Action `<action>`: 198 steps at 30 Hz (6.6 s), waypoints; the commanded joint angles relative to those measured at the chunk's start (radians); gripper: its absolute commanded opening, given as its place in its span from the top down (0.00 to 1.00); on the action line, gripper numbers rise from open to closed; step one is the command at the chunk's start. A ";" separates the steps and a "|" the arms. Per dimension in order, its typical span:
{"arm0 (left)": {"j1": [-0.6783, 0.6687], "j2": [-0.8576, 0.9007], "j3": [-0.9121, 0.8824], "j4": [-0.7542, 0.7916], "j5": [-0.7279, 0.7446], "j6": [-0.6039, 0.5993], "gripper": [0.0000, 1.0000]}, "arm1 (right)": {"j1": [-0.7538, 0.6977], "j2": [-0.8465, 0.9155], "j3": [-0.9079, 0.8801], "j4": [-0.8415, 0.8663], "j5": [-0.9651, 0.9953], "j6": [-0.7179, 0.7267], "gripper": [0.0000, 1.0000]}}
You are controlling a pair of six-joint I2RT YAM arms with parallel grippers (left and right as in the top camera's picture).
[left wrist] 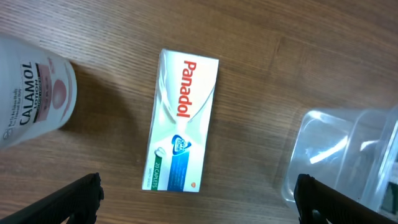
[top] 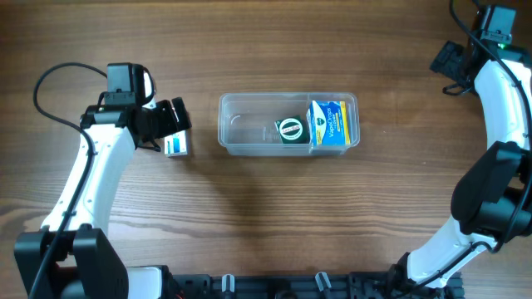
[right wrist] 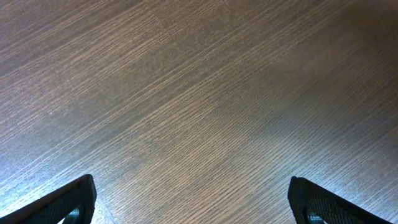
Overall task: Pack container
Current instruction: 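Reach the left gripper down and grasp the white Panadol box, then carry the Panadol box with the left gripper into the container, then release the Panadol box and move the left gripper to the spray bottle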
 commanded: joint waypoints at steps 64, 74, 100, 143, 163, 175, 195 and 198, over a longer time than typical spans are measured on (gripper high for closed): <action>-0.051 0.351 0.020 0.148 -0.130 0.146 0.52 | -0.004 0.010 -0.009 0.005 -0.005 -0.006 0.00; -0.051 0.322 0.197 0.083 -0.130 0.146 0.59 | -0.004 0.010 -0.009 0.005 -0.005 -0.006 0.00; -0.506 0.095 0.393 -0.207 -0.060 -0.146 0.43 | -0.004 0.010 -0.009 0.005 -0.005 -0.006 0.00; 0.225 0.256 0.453 -0.518 -0.133 0.200 0.00 | -0.004 0.010 -0.010 0.005 -0.005 -0.006 0.00; 0.271 0.355 0.453 -0.406 -0.121 0.252 0.02 | -0.004 0.010 -0.009 0.005 -0.005 -0.006 0.00; 0.271 0.390 0.453 -0.372 -0.121 0.304 0.05 | -0.004 0.010 -0.009 0.005 -0.005 -0.006 0.00; 0.271 0.436 0.453 -0.345 -0.099 0.327 0.28 | -0.004 0.010 -0.009 0.005 -0.005 -0.006 0.00; 0.273 0.436 0.453 -0.337 -0.099 0.327 0.32 | -0.004 0.010 -0.009 0.005 -0.005 -0.006 0.00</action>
